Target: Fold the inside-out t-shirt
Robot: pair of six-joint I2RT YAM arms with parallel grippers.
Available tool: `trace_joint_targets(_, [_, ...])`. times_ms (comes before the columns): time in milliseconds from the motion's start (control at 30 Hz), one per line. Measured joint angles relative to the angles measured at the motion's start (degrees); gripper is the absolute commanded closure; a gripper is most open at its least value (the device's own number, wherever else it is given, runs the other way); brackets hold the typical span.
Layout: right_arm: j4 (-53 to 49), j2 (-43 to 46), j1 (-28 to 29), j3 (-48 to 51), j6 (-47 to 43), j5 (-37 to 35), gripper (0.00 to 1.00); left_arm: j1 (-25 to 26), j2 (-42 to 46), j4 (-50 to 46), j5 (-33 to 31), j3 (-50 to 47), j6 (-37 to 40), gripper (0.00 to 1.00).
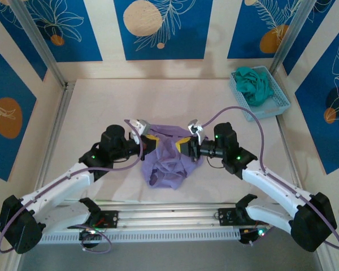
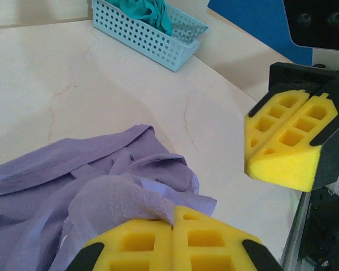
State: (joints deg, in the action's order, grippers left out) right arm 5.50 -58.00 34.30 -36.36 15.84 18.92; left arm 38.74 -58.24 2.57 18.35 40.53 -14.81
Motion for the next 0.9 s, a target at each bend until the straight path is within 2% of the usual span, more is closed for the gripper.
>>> trace_joint_targets(33, [-0.8,-0.7,0.5,-0.2,-1.0,-1.9,0.63,0.0,0.0,0.0,0.3,-0.2,0.0,1.0])
trace_joint_targets(167, [-3.1,-5.7,1.2,-1.7,-4.0,-7.8,0.44,0.0,0.0,0.0,1.5,-0.6,0.0,1.0])
trace_joint_targets(233, [-3.7,-9.6,0.7,-3.3,-4.7,-8.7,0.42,0.0,0.0,0.1,2.0,-0.6,0.0,1.0])
trace_joint_targets(300, [-3.8,-13.7,0.2,-4.9,-4.5,-8.0,0.48,0.0,0.0,0.1,2.3,-0.6,0.0,1.0])
trace_joint_targets(433, [-2.4,-18.9,-0.5,-6.0,-2.8,-3.6,0.84,0.0,0.0,0.2,2.4,-0.6,0.3,1.0])
trace_joint_targets(500, [-1.9,-19.3,-1.0,-6.0,-1.8,-0.9,0.98,0.0,0.3,0.2,2.4,-0.8,0.4,1.0])
trace_joint_targets(733, [1.3,-15.3,-4.7,-5.2,2.9,8.1,1.0,0.0,2.3,0.0,0.0,-1.6,0.4,1.0])
trace_joint_targets(900, [6.4,-8.4,-7.1,-1.5,9.1,13.9,1.0,-0.1,2.1,-0.8,-6.1,-1.6,0.3,1.0])
